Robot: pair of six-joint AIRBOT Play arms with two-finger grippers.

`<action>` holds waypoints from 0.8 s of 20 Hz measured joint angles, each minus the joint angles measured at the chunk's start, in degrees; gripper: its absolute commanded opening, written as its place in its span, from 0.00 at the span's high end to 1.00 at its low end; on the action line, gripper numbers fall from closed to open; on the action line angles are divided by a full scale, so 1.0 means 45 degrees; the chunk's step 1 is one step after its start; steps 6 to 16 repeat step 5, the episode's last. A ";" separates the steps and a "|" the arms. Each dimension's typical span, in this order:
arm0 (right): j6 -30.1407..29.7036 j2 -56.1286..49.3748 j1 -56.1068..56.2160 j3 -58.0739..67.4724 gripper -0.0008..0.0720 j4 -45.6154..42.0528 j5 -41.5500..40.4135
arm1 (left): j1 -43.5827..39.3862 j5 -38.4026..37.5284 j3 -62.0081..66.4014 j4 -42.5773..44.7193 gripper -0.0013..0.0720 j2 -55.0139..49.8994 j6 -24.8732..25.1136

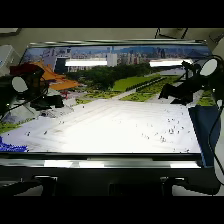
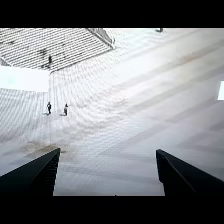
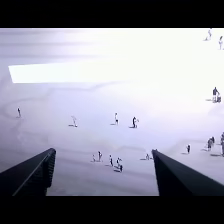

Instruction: Fold the clothes and pants, and hang the long-sleeved shirts on hangers.

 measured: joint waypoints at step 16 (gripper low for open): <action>0.0010 0.0000 0.0063 -0.0024 0.04 -0.0073 0.0044 | -0.0015 0.0019 -0.0058 0.0000 0.01 0.0000 0.0019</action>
